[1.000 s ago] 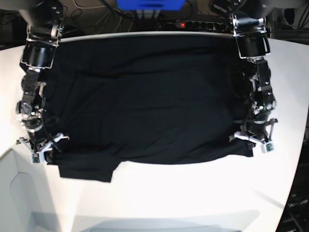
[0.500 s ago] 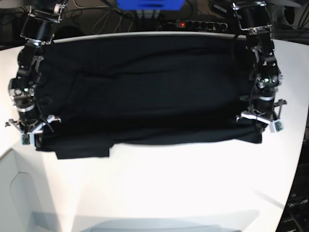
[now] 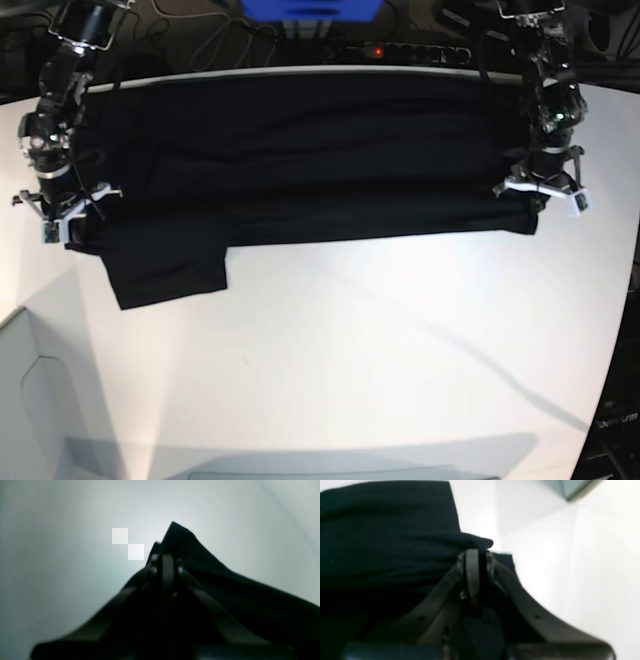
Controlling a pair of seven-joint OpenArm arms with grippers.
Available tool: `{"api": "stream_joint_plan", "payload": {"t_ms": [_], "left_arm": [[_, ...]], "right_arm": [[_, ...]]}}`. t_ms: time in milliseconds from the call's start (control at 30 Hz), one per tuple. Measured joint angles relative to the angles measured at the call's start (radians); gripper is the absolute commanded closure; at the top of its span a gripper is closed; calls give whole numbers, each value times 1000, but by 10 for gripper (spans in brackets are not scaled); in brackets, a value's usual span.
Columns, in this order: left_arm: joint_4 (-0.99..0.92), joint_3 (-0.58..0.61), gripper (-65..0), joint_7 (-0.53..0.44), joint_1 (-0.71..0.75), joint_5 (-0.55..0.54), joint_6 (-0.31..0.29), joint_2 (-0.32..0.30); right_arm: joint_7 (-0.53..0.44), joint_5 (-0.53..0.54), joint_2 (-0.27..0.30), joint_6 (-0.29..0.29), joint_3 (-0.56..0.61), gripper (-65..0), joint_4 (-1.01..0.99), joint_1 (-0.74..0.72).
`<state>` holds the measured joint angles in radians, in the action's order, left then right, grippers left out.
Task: Fold the T-shirt properly
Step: 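Grasp the hem corners and fold them toward the shoulder edge, then release the hem and reposition both grippers over the folded edge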
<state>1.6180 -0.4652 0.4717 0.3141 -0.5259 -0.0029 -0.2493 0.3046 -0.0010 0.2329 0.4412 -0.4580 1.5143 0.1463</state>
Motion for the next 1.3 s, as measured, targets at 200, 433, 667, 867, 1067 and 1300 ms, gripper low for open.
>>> {"api": "stream_joint_plan", "payload": {"t_ms": [200,433,667,867,1067,1300], "left_arm": [[-2,0,-10,7,24,-27,0,0],[14,-2,-305,6,67,-25,5,0],[78,-49,-431,-10,71,-26,7,3],[50,-50,-431,8,-14,-18,7,28],[-28,3,-431,13,-62,-14,8,31],[-92,43,-430,3,-108,-15,8,28]], "right_arm": [[6,-3,-10,0,1,-3,-4,22],[51,-13,-11,-1,-2,-254,26,40],[43,-4,-14,-1,-5,-295,139,38],[48,-4,-31,-1,1,-295,140,35],[43,-3,-31,-1,1,-295,126,15],[48,-10,-25,-1,7,-295,97,-6]]}}
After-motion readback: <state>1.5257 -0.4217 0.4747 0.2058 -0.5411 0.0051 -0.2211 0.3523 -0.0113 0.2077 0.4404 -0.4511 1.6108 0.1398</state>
